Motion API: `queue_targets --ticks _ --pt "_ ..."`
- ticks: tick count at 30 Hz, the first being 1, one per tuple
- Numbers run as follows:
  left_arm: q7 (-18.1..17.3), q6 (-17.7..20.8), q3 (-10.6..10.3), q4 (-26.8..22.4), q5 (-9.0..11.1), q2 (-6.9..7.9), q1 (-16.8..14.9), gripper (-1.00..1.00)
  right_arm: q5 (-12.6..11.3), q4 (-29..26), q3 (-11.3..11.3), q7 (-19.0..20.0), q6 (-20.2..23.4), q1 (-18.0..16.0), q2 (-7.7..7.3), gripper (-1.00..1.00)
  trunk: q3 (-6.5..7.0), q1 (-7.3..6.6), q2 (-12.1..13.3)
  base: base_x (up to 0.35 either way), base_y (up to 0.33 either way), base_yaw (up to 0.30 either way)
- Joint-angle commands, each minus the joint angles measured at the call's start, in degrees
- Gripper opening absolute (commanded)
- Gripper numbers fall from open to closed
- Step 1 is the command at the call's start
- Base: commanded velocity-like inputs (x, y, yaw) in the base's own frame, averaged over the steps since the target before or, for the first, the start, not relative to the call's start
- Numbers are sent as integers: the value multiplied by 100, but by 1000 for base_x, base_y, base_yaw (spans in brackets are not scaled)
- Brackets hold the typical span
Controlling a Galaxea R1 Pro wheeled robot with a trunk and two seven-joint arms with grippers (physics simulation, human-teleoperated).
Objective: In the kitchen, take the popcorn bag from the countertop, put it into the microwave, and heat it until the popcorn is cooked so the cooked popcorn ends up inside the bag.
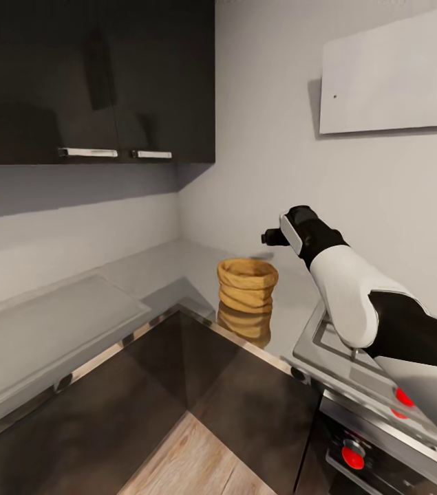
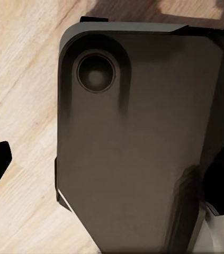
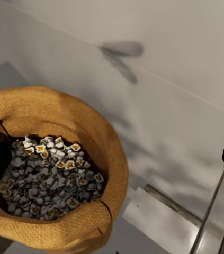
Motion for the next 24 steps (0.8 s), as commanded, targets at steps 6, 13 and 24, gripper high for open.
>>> queue_targets --ticks 6,13,24 --pt "6 -6 6 -4 40 -5 -1 100 67 -6 -48 18 29 -4 8 100 102 -132 238 0 0 0" --pt "9 -6 6 -2 40 -4 -1 100 51 7 -48 5 26 -4 -1 100 227 -286 519 0 0 0" --pt "2 -6 2 -1 311 3 -1 100 43 17 -48 -8 30 -4 -3 100 371 -462 840 0 0 0"
